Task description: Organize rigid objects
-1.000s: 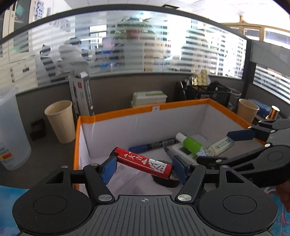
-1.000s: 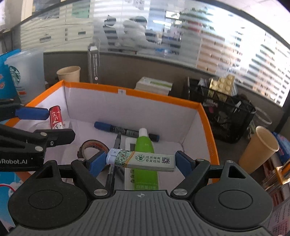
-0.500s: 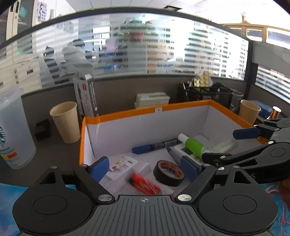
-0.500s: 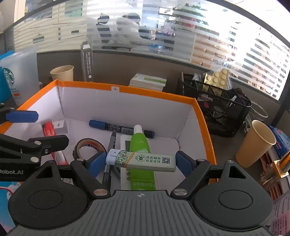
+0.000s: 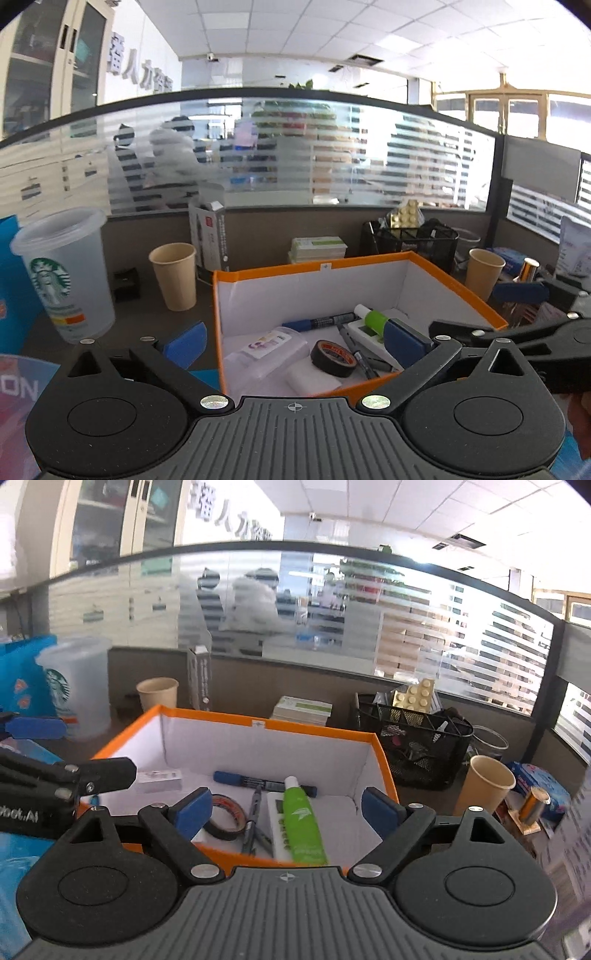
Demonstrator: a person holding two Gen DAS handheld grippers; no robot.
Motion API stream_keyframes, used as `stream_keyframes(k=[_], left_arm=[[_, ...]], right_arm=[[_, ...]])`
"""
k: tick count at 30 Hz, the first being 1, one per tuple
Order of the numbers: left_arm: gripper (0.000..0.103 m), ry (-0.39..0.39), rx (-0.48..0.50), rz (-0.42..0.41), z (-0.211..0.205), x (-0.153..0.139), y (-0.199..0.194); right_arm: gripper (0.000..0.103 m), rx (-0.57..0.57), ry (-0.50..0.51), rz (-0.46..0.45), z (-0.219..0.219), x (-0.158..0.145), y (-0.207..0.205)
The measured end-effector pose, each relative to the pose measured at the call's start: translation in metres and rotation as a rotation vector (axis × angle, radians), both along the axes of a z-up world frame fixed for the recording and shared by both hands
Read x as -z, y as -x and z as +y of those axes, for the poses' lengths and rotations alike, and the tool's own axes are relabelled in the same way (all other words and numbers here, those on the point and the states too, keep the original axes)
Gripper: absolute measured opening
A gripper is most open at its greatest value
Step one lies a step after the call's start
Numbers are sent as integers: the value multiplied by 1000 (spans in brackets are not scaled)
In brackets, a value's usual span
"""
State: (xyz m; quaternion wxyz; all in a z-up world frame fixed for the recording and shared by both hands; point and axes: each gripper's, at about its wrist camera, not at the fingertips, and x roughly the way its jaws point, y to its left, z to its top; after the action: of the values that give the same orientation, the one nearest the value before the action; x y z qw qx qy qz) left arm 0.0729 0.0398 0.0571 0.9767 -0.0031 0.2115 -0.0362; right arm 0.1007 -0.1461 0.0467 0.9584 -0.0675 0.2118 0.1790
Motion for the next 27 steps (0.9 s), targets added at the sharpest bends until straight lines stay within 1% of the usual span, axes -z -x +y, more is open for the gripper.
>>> stream_keyframes(k=[5,9,17,27], left_arm=[[103,8,-10,-9,2,-3,18],[103,17,-9,-16,2,-5,27],[103,12,-9,-34,1,-11,40],[103,0,-6,-45,-1,-15,48]], right_arm=[[88,19,-16,-16,-3,2,28],[89,17,-28,-11,-3,3,40],[90,18,-28,-30,-3,-1,56],[90,21,-31,-41,-2,-6,62]])
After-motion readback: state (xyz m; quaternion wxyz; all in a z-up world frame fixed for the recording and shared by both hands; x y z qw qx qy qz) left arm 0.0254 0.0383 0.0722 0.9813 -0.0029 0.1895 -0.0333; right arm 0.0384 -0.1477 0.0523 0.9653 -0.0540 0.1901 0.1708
